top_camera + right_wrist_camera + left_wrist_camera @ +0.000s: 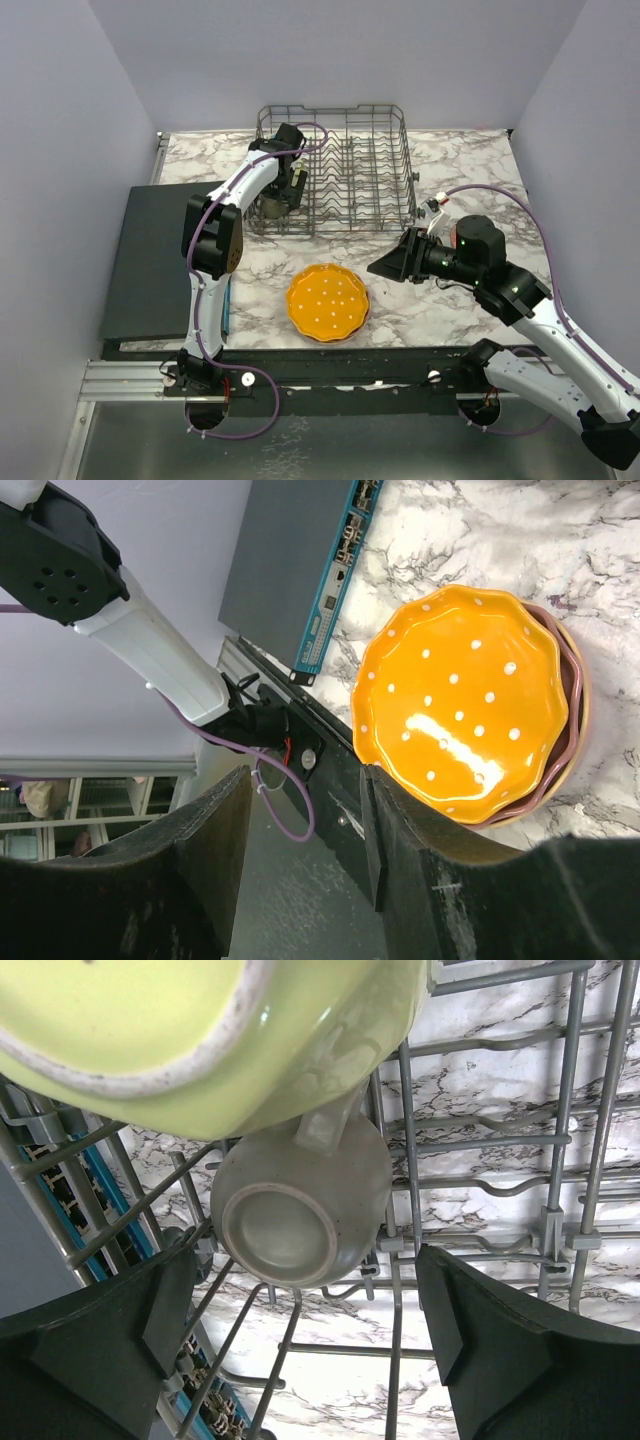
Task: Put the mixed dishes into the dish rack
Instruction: Turn the cup upside down in the dish rack.
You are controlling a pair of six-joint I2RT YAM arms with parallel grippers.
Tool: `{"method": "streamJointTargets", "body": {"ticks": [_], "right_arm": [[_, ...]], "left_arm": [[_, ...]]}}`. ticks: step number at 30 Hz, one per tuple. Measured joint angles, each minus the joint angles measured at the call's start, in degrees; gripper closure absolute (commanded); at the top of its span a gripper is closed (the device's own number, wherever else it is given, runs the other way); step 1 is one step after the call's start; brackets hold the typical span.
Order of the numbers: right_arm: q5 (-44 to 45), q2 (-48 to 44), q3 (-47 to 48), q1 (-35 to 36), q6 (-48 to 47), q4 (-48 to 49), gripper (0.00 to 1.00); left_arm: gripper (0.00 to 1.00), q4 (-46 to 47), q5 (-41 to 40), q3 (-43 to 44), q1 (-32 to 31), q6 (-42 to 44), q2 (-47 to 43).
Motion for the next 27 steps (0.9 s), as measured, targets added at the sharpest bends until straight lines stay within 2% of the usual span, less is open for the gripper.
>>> {"method": "streamJointTargets", "body": {"ticks": [10,27], "right_arm": [[0.6,0.1,2.2,0.0,-0.1,-3.0,0.46],[7.8,-0.2,6.0,0.0,-2.0,-10.0,0.45]], "left_arm": [[0.01,0.0,0.0,0.1,-0.1,0.0,-0.9],[0.01,0.3,3.7,-2.8,-5.3,-1.2,-13.7]]}}
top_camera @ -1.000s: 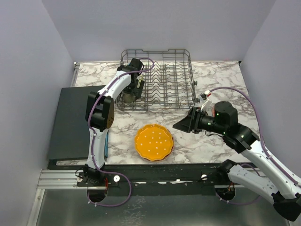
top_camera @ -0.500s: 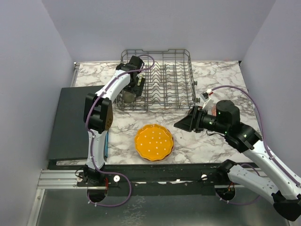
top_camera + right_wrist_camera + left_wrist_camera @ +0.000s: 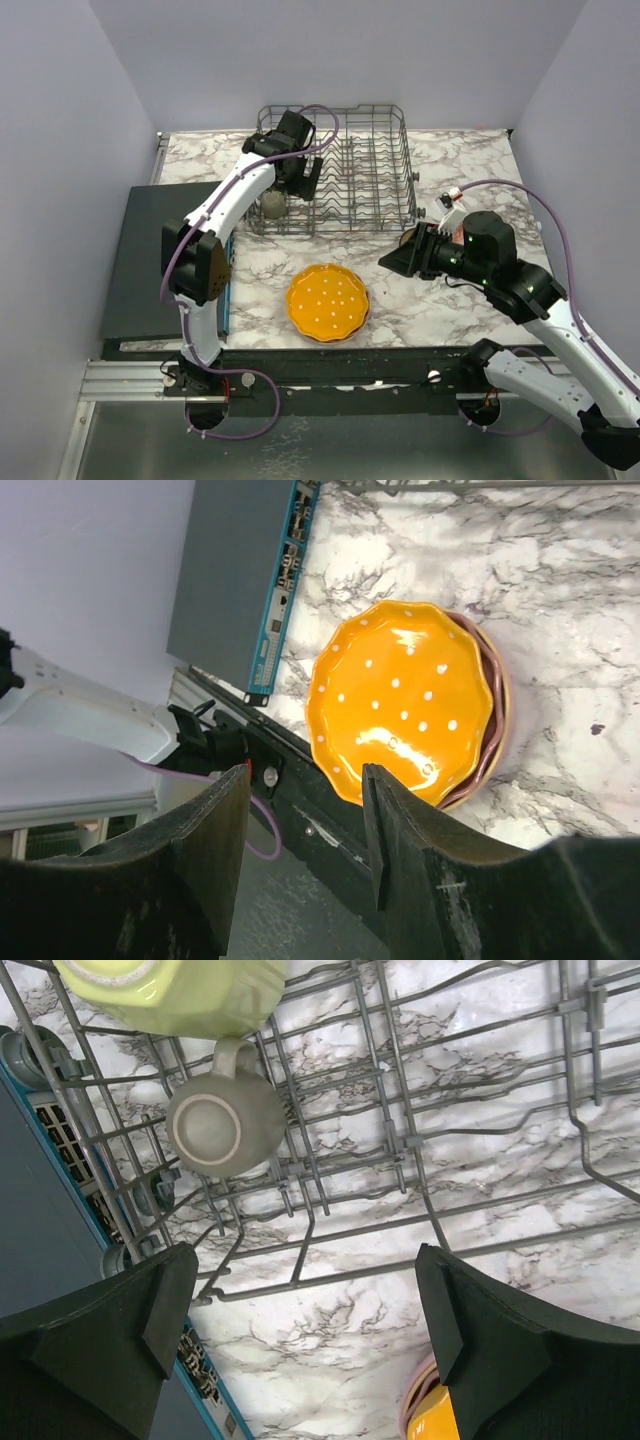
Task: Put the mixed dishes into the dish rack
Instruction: Turn the cup upside down in the dish rack, then pick up the bowl from the center of the board.
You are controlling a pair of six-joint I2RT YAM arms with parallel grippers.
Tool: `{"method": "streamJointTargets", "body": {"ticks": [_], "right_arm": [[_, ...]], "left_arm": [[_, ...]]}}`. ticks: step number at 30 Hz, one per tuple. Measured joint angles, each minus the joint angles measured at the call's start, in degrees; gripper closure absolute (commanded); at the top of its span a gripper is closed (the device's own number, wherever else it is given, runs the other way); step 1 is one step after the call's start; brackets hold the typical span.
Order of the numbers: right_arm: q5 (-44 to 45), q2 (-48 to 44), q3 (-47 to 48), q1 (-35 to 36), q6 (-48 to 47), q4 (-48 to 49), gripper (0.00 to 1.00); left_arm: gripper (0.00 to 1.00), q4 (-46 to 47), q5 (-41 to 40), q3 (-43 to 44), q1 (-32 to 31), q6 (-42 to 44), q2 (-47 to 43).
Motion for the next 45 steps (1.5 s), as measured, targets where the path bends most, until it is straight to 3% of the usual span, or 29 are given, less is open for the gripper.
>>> {"method": "streamJointTargets", "body": {"ticks": [14,27,40,45], "right_arm": [[11.6,0.8,7.3,0.0,-3.5,-10.5,0.41],[24.5,5.5,12.2,0.0,-5.4,-22.0,0.39],[34.8,15.9,9.7,-0.2,-3.2,-26.3,0.38],[35.5,18.9,6.5,-3.6,-2.5,-25.2,0.38]], "left_arm": [[0.01,5.9,8.5,-17.9,-2.6,-2.8,-20.0],[0.01,18.0,19.2,-35.0,-2.5,-9.1,-36.1],[0.01,26.2,27.0,-43.7,-2.5,-11.7,-40.5],[0.01,27.9,28.8,-46.2,-2.5,-12.0,-41.2]]}}
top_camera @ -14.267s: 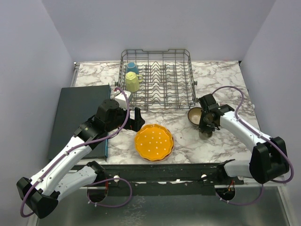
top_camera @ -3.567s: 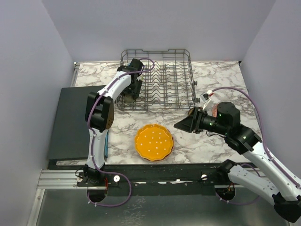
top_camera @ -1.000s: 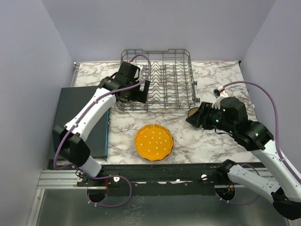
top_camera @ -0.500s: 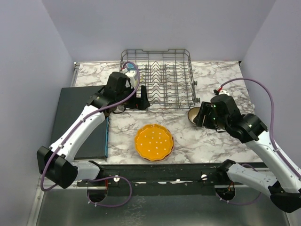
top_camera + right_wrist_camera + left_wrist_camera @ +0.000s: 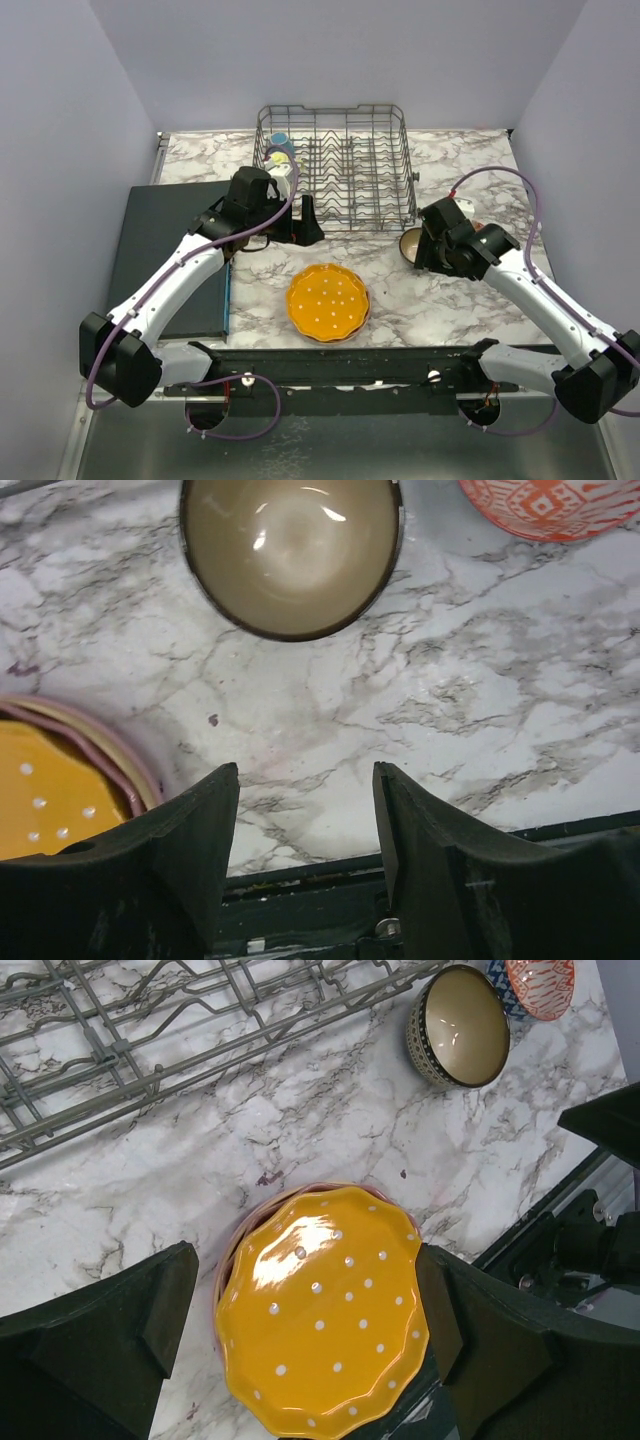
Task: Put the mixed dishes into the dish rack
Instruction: Pick up the bowl from the center of the board.
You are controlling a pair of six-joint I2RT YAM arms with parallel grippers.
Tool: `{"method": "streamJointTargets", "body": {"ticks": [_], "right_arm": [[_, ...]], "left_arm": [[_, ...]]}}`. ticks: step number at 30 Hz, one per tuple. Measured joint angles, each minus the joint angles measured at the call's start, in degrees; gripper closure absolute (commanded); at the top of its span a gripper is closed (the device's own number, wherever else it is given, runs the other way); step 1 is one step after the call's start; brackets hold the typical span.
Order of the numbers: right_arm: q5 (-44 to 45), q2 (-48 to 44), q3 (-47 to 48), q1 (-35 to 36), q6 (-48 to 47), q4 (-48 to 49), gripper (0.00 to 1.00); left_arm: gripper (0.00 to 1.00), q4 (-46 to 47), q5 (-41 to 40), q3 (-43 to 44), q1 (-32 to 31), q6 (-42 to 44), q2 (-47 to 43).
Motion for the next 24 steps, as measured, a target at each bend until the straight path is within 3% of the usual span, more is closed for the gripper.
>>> {"method": "streamJointTargets", "body": {"ticks": [14,24], "right_arm": [[-1.9,5.0,-6.1,-16.2,0.7,10.2,0.40],[-6.3,12.9,-6.2,-20.3,0.7,18.7,0.45]], "left_arm": [[0.01,2.4,1.7,-2.3,0.0,-1.4,-3.7],[0.01,2.8,1.6,-3.0,0.0,-1.4,-5.1]]}}
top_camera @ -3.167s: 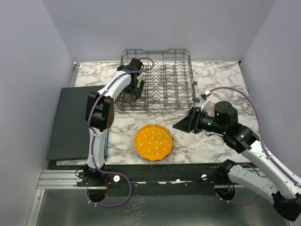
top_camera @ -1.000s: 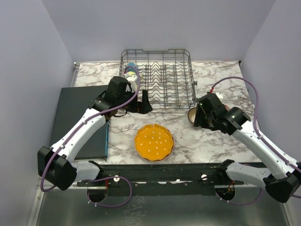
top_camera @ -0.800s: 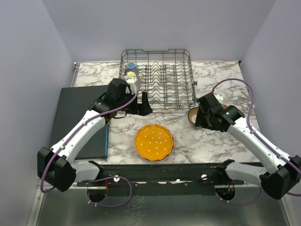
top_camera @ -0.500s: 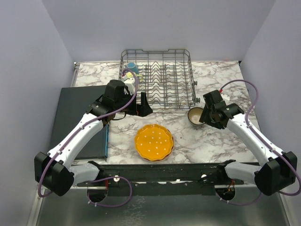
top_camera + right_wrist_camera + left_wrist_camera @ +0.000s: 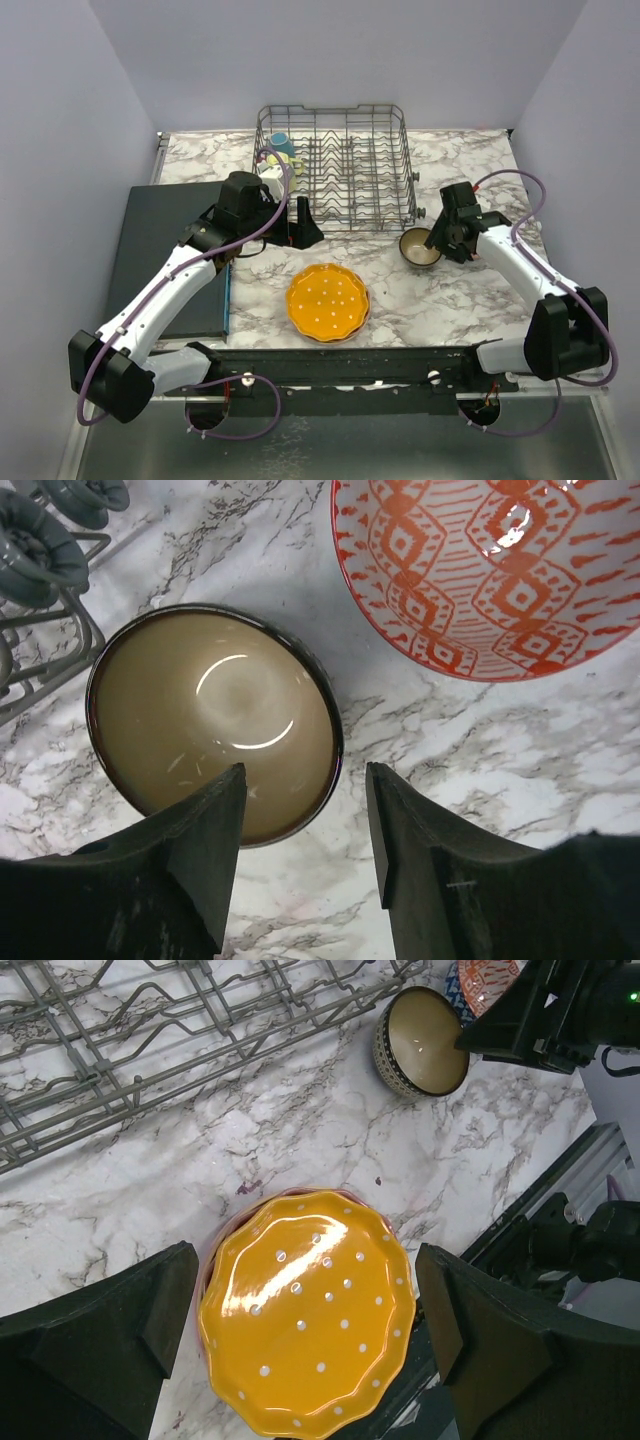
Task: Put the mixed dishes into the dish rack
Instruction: Pick up the bowl from the center of the board.
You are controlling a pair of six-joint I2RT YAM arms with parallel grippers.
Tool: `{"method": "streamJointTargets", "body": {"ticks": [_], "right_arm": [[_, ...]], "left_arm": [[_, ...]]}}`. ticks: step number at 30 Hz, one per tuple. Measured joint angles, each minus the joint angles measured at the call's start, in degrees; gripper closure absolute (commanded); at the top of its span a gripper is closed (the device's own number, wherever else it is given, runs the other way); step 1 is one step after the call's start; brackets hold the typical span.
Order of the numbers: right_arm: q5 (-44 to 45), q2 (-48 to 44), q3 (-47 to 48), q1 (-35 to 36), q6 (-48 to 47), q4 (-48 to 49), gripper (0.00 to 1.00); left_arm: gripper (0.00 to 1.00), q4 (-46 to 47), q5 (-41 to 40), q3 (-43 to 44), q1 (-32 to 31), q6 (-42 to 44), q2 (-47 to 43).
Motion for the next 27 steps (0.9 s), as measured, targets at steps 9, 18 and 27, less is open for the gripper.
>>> {"method": "streamJointTargets", "body": {"ticks": [9,18,27], "right_arm": [[-1.5,2.2,-1.3,-1.0,0.5,3.4,0.48],[-1.9,2.7,-3.6,-1.5,0.7,4.8,0.57],[-3.4,3.8,-4.6,-1.7,0.7,5.9,0.86]], "left_arm": [[0.01,0.0,-0.1,0.0,0.0,0.0,-0.2],[0.01,0.0,-0.1,0.0,0.0,0.0,-0.2],[0.01,0.0,-0.1,0.0,0.0,0.0,-0.2]]}}
